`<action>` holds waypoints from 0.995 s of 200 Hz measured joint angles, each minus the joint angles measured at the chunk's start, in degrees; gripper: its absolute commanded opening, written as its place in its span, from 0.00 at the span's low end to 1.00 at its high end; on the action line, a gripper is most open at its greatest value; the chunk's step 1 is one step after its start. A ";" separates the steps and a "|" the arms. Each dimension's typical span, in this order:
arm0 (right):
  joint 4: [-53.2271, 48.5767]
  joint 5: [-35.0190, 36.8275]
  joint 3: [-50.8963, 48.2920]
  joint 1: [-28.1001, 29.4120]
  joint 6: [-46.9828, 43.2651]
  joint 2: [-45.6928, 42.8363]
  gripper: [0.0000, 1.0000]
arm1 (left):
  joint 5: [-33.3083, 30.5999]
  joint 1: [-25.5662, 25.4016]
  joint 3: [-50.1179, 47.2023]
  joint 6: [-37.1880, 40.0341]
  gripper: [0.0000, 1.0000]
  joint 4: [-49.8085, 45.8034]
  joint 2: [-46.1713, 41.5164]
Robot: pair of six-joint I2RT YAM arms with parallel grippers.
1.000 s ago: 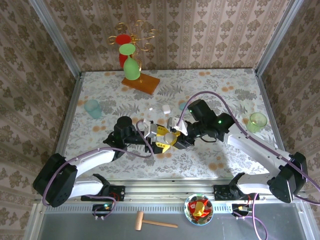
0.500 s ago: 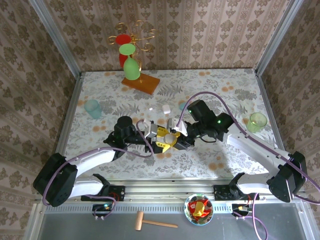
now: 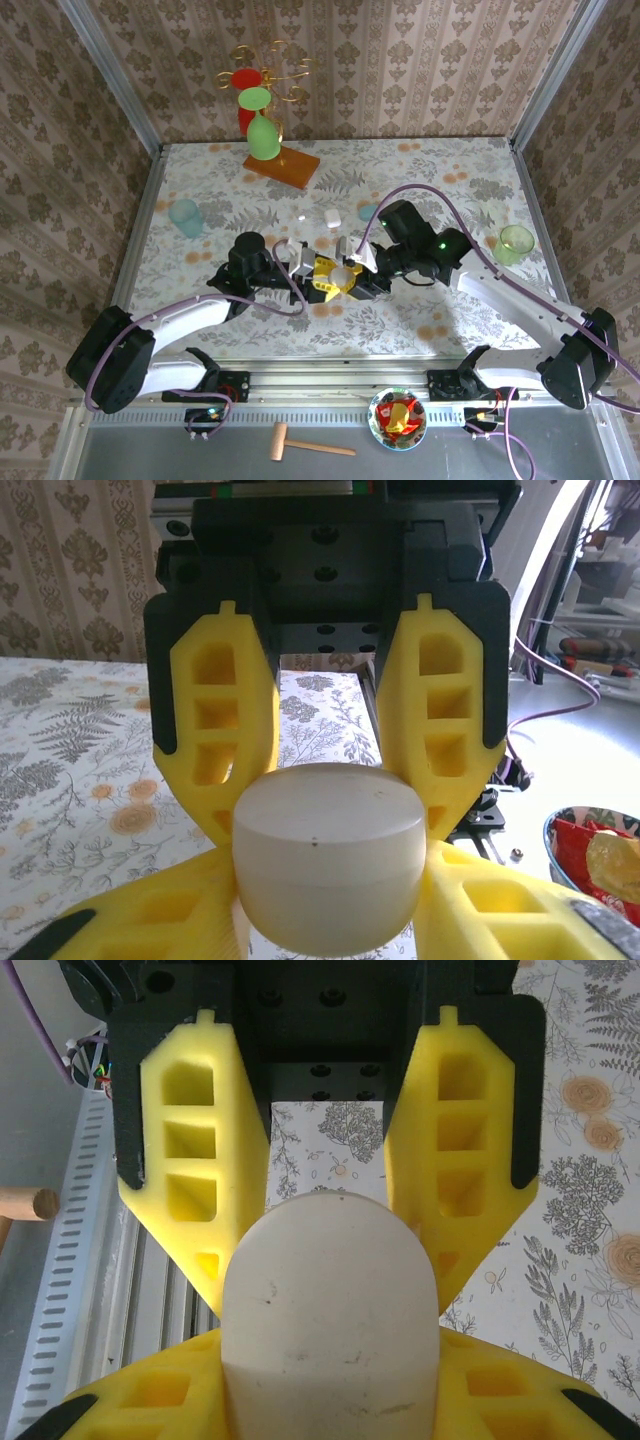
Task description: Insert wireless bluetooth earbuds into charging case
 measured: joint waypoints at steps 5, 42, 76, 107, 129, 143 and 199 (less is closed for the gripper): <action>-0.02 0.00 0.00 -0.04 0.00 0.00 0.24 | 0.02 0.00 0.00 0.07 0.32 0.04 0.00; 0.55 0.02 -0.74 -0.20 0.44 -0.33 0.43 | 0.07 0.02 0.02 0.00 0.28 0.04 0.39; 2.67 -0.15 -2.10 -1.16 2.29 -1.53 0.51 | 0.02 0.04 0.02 0.04 0.26 0.22 0.59; 3.87 -0.48 -2.67 -2.19 3.96 -2.93 0.52 | -0.26 0.11 0.02 0.07 0.26 0.26 0.59; 4.31 -0.59 -2.75 -2.58 4.81 -3.10 0.52 | -0.42 0.35 0.02 0.09 0.25 0.26 0.59; 4.90 -0.63 -2.93 -2.84 5.42 -3.10 0.52 | -0.52 0.55 0.02 0.07 0.25 0.26 0.59; 6.71 -0.83 -3.65 -4.61 7.17 -4.79 0.52 | -0.90 1.18 0.02 0.07 0.24 0.02 0.59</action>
